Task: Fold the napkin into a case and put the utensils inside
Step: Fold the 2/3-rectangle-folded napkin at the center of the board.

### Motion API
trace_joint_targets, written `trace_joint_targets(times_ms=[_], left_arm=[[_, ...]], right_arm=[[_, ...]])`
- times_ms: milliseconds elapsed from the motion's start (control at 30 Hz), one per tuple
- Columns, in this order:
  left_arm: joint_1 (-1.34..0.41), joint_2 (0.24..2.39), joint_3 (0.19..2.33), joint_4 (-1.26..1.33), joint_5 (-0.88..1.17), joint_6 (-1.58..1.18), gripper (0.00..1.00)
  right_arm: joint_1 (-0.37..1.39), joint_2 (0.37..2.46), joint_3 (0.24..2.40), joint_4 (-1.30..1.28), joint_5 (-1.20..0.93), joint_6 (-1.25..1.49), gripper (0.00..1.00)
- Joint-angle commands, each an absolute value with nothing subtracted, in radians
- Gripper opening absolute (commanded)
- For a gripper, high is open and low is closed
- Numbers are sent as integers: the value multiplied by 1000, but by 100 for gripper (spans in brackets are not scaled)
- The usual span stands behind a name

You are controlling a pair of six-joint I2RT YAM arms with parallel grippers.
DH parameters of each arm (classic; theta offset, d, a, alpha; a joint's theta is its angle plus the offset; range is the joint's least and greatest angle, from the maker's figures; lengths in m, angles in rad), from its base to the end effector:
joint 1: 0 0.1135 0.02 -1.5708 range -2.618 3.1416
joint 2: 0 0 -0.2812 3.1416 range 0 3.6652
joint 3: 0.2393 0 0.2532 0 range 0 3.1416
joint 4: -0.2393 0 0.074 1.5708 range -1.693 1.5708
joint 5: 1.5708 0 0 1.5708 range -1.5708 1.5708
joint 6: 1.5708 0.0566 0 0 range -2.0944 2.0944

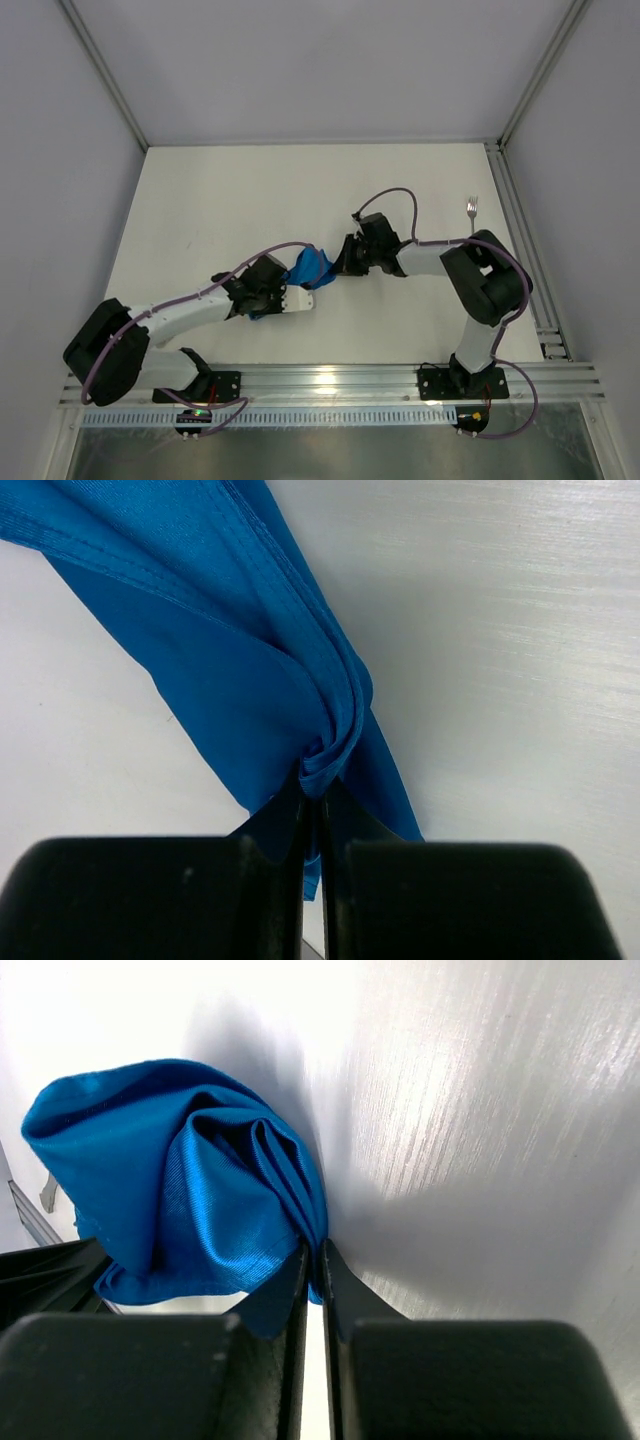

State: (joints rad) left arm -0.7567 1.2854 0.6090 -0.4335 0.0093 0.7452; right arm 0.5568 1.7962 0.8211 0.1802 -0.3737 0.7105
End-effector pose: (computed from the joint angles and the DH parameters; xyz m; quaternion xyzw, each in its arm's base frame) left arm 0.1656 -0.1571 0.1592 0.6651 0.7110 -0.0058 0.2284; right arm 0.2941 0.2074 0.1272 -0.0002 0.9123 0.3587 0.1977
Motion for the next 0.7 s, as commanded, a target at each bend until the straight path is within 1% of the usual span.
trace_joint_targets(times_ms=[0, 100, 200, 333, 367, 433, 533, 567, 633, 667], left_arm=[[-764, 1292, 578, -388, -27, 759, 0], [-764, 1305, 569, -342, -52, 755, 0], [-762, 1308, 565, -342, -38, 756, 0], [-762, 1315, 565, -341, -35, 753, 0], [-764, 1316, 566, -342, -35, 750, 0], [-762, 1318, 571, -339, -34, 749, 0], [-762, 1327, 583, -341, -32, 742, 1], [-762, 1331, 586, -344, -29, 741, 1], [-762, 1344, 592, -347, -29, 735, 1], [-762, 1347, 597, -350, -29, 732, 1]], right_arm=[[543, 1800, 848, 94, -302, 637, 11], [545, 1743, 882, 9, -285, 577, 30], [545, 1686, 946, -147, -249, 488, 38], [545, 1596, 1054, -325, -167, 395, 41], [545, 1591, 1109, -374, -160, 381, 43], [549, 1592, 1159, -390, -152, 361, 48], [571, 1652, 1256, -356, -164, 351, 49], [589, 1702, 1284, -354, -166, 351, 50], [609, 1753, 1362, -354, -140, 347, 51], [624, 1778, 1386, -359, -130, 348, 54]])
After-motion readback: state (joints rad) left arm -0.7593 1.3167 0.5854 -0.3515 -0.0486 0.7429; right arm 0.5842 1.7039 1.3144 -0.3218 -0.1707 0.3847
